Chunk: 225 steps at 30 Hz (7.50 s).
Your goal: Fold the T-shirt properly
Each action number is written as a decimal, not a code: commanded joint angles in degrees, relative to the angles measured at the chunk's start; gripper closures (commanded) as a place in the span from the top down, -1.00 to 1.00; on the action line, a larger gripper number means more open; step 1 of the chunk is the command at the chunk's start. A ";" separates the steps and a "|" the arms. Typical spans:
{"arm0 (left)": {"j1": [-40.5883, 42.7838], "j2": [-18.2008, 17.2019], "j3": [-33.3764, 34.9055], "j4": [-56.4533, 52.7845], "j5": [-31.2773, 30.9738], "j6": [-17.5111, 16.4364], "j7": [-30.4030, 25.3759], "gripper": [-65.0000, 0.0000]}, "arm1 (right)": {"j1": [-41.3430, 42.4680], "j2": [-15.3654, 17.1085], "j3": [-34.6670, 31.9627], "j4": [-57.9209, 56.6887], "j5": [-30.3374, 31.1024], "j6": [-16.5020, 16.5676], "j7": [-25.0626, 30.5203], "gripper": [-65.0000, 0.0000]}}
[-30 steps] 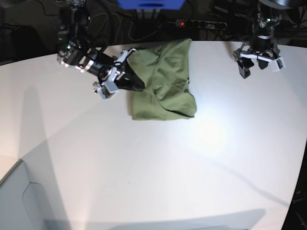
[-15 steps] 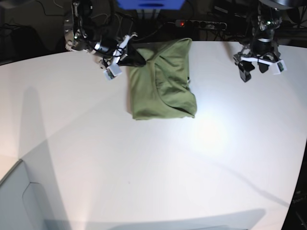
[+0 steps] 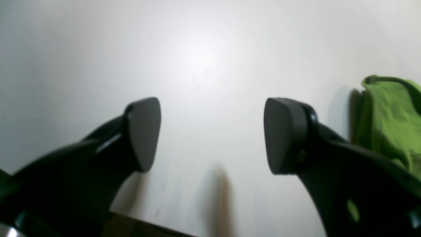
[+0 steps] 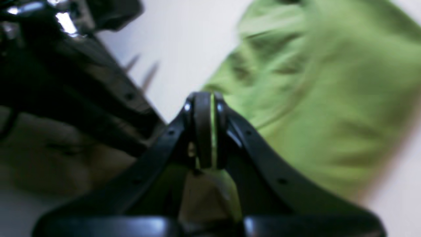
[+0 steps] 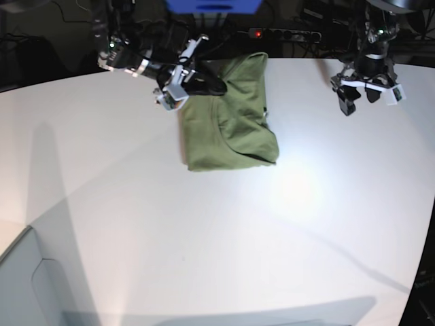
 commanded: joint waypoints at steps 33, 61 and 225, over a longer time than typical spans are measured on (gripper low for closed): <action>-8.00 3.95 27.07 0.41 0.15 0.37 -1.09 0.45 | 0.14 5.59 1.85 4.67 0.68 0.65 3.99 -1.00; -11.70 3.07 33.22 -14.10 0.24 -0.25 -1.00 -1.00 | -2.14 5.24 26.20 10.39 0.94 0.65 -0.23 -1.00; -19.43 2.72 -0.45 -89.52 35.05 -45.61 -26.32 -1.00 | -4.95 -0.74 24.00 -57.75 -37.65 -11.62 41.61 -1.00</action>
